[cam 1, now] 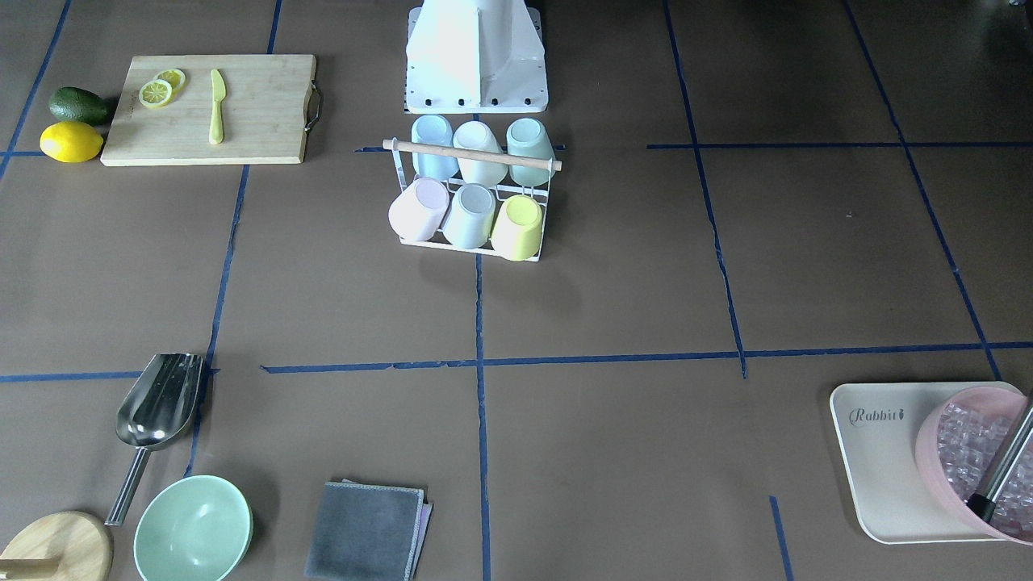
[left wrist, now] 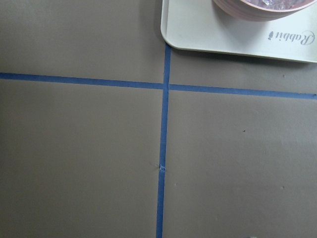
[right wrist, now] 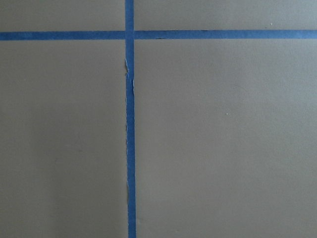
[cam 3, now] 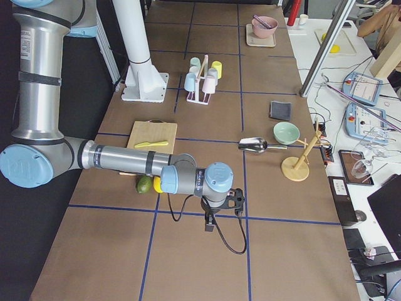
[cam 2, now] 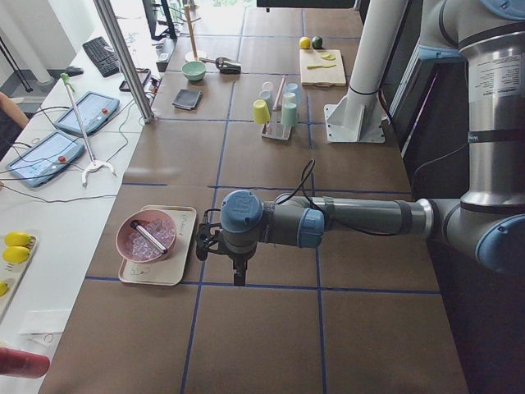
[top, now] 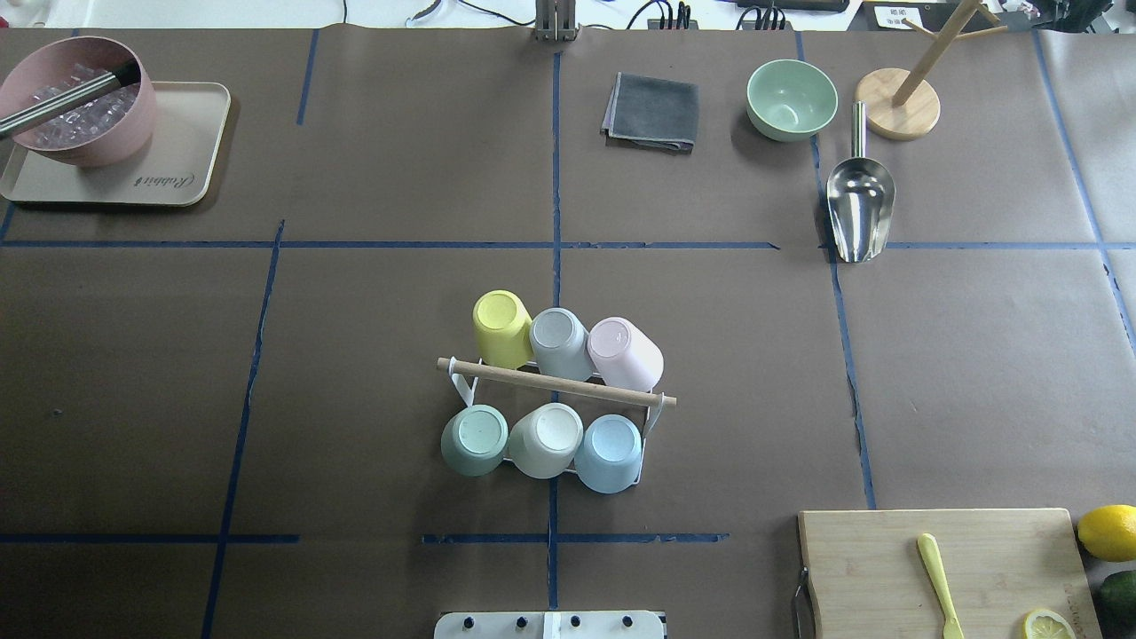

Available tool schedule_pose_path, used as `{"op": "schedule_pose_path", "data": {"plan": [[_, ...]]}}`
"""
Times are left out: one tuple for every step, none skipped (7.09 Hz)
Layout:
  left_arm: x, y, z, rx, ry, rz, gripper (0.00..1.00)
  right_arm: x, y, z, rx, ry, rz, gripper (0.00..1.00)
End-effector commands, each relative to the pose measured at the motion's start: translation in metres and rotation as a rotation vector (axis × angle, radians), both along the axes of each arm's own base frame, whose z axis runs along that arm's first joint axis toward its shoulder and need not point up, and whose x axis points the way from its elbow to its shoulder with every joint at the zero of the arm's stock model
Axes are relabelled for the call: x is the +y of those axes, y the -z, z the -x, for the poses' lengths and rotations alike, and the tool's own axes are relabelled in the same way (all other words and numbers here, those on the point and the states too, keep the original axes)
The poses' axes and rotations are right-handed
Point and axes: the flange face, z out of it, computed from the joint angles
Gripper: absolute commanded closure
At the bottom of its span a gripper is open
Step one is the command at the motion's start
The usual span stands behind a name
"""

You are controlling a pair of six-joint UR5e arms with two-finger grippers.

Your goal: Place cup on cup holder

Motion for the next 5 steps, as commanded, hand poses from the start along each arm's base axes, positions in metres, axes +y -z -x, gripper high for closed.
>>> {"op": "schedule_pose_path", "data": {"plan": [[0.004, -0.009, 0.003, -0.016, -0.058, 0.056, 0.00, 0.000, 0.000, 0.000, 0.000, 0.000, -0.002, 0.00], [0.005, -0.011, 0.007, -0.042, -0.054, 0.056, 0.00, 0.000, 0.000, 0.000, 0.000, 0.000, -0.002, 0.00], [0.009, -0.015, 0.008, -0.051, -0.055, 0.059, 0.00, 0.000, 0.000, 0.000, 0.000, 0.000, -0.002, 0.00], [0.009, -0.019, 0.010, -0.088, -0.065, 0.054, 0.00, 0.000, 0.000, 0.000, -0.002, 0.000, -0.002, 0.00], [0.014, -0.028, 0.016, -0.162, -0.088, 0.046, 0.00, 0.000, 0.000, -0.001, -0.002, -0.002, -0.002, 0.00]]}}
